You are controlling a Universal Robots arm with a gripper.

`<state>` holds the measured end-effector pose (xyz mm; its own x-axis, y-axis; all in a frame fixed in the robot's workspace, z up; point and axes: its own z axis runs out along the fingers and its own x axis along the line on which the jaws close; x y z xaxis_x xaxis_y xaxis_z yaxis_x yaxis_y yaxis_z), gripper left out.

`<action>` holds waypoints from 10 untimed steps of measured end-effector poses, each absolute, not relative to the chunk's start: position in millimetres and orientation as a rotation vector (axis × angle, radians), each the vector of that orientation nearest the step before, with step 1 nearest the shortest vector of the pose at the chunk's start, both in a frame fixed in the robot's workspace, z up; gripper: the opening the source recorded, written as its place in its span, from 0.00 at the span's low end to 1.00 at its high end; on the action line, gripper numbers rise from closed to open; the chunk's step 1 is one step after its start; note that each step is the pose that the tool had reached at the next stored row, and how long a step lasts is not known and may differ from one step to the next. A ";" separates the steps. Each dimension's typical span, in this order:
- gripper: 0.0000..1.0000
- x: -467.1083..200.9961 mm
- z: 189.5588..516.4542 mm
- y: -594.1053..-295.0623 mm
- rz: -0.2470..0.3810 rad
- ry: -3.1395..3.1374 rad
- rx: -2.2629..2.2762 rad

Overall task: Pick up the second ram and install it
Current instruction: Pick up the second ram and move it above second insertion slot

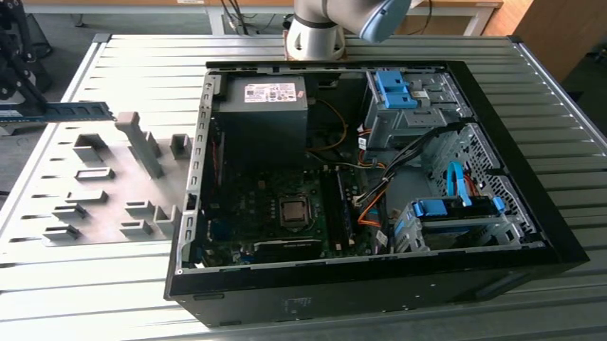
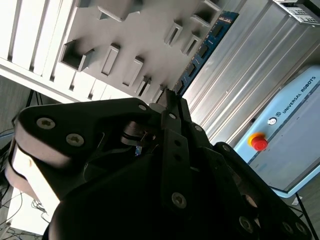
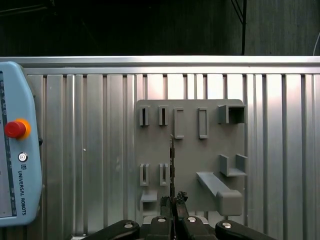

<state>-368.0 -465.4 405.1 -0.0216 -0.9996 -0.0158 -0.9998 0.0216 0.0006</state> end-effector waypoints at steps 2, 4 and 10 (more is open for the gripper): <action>0.14 -365.7 405.1 -465.4 0.018 2.238 -2.190; 0.14 -363.5 405.0 -465.4 0.018 2.237 -2.190; 0.14 -356.7 405.0 -465.4 0.018 2.237 -2.190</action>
<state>-356.7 -465.4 405.0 -0.0216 -0.9996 -0.0158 -0.9998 0.0216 0.0006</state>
